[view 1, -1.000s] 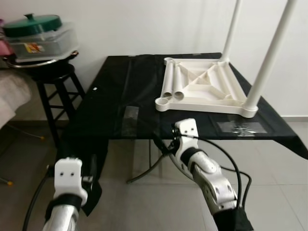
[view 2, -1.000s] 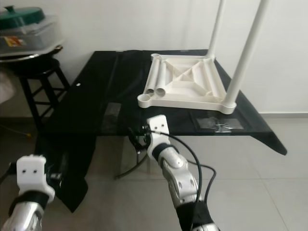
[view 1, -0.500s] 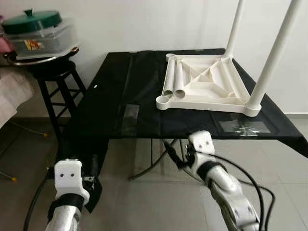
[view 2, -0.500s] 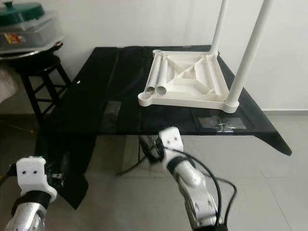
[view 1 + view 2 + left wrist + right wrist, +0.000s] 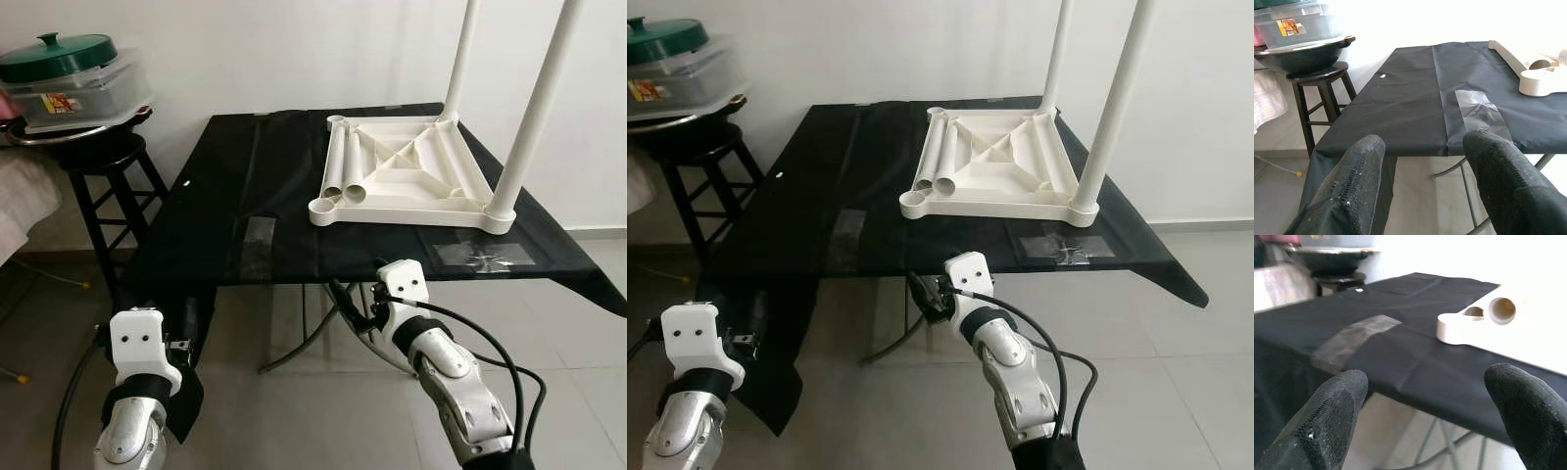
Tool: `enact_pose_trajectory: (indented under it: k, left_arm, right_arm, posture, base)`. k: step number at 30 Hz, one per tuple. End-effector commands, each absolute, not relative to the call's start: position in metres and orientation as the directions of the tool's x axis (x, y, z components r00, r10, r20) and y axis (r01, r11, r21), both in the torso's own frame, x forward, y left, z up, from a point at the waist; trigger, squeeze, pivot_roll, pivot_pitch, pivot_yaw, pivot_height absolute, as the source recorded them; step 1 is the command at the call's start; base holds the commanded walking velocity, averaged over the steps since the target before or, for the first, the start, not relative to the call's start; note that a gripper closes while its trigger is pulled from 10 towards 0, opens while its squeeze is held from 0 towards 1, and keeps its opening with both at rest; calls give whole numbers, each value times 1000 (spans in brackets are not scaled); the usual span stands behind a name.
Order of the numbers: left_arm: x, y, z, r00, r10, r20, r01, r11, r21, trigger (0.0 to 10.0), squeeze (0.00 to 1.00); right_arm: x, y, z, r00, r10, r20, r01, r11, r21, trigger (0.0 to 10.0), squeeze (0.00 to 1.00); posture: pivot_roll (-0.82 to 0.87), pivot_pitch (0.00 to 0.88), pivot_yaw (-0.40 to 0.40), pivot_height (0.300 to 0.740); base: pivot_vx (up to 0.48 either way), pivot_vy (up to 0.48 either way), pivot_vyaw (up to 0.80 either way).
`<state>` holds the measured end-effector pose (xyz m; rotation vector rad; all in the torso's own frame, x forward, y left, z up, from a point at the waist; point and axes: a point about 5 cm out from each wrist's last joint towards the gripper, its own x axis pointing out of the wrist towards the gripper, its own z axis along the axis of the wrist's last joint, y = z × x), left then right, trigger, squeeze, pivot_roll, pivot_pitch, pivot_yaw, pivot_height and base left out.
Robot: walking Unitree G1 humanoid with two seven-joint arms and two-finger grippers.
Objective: Building children table
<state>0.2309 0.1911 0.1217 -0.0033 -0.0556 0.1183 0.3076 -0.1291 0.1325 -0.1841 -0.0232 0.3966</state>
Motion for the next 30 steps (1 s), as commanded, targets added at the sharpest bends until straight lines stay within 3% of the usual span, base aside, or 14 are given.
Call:
enact_pose_trajectory:
  k: [1, 30]
  left_arm:
    - [233, 193, 120, 992, 122, 44, -122, 993, 3, 10000, 0]
    - [238, 194, 122, 992, 118, 52, -117, 993, -23, 10000, 0]
  right_arm:
    - [308, -125, 134, 916, 400, -1, -391, 895, -215, 10000, 0]
    - [313, -129, 138, 919, 395, 11, -382, 895, -229, 10000, 0]
  posture:
    - [18, 0, 28, 740]
    - [2, 39, 30, 740]
  base:
    - [0, 0, 0]
    - [0, 0, 0]
